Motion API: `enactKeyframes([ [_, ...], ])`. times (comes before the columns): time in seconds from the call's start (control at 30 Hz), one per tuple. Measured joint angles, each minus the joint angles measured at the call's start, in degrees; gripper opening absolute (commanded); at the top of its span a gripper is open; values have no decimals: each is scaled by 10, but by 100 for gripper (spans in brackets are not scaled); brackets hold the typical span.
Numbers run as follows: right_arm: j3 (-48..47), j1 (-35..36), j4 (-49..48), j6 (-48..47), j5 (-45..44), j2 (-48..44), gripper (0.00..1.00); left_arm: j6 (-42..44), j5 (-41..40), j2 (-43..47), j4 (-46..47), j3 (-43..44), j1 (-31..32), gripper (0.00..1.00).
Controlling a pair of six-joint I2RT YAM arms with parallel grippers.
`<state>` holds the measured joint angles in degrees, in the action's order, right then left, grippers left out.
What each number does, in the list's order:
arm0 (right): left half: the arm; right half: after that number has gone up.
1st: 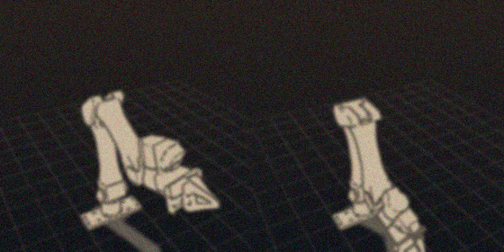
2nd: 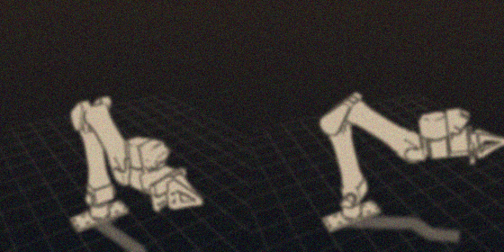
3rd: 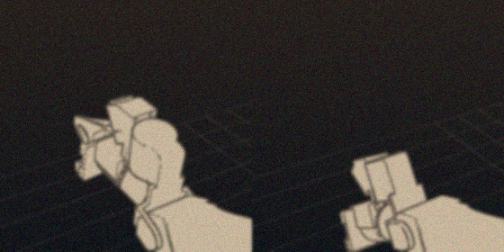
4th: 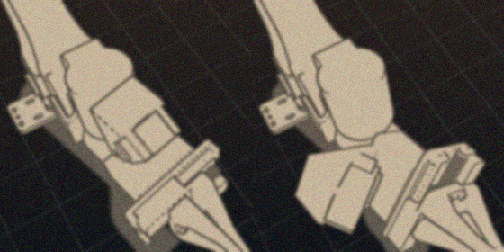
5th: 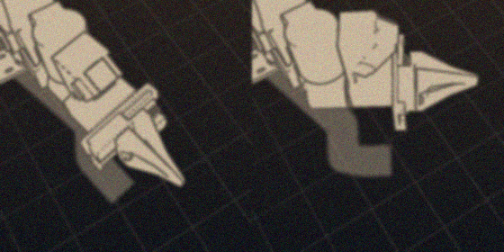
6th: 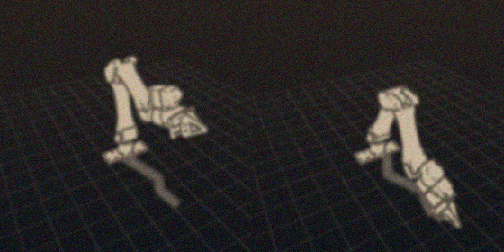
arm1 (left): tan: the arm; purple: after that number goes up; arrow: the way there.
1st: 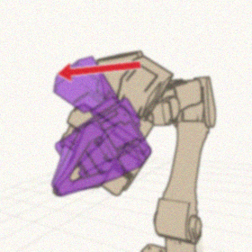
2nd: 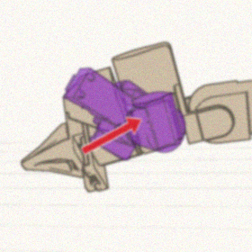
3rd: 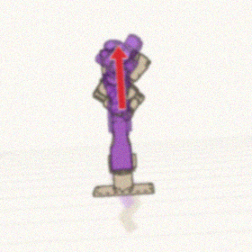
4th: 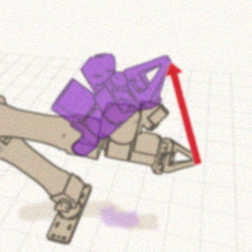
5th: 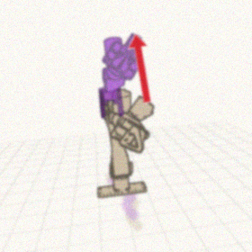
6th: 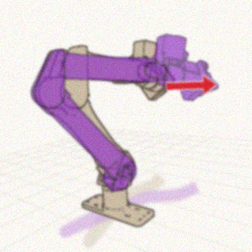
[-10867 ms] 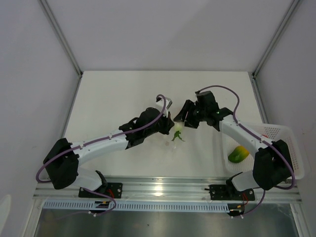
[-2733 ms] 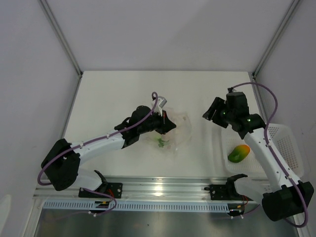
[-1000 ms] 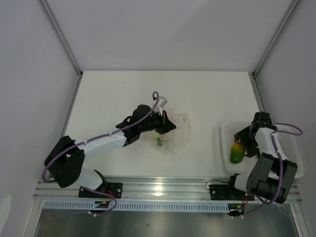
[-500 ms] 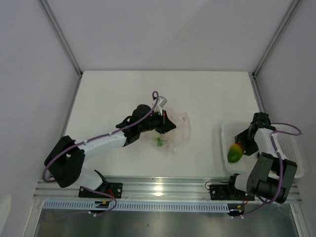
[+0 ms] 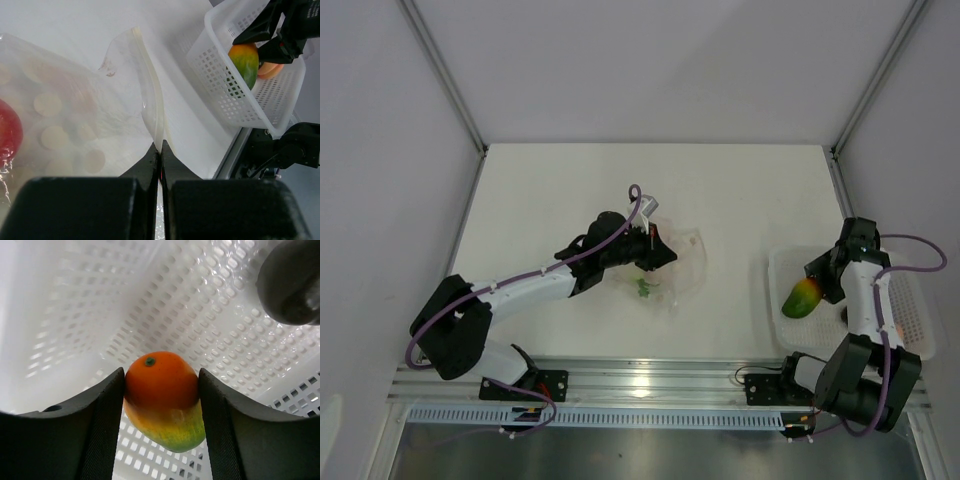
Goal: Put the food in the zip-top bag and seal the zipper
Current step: Pick up the fake fruit from the bin, then place the fake fruit in the zipper food storage bag.
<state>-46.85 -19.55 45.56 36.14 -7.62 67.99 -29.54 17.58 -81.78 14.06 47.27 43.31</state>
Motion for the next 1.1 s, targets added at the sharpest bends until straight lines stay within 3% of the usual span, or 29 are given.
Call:
enactKeyframes([
  [0.27,-40,0,14,-10,-7,-58,19,0,7,0,0,0,0,0],
  [0.77,-76,0,31,-41,-4,-101,0,0,7,0,0,0,0,1],
  [1.1,-95,12,17,-52,90,-139,0,-3,12,-3,4,0,0,1],
])
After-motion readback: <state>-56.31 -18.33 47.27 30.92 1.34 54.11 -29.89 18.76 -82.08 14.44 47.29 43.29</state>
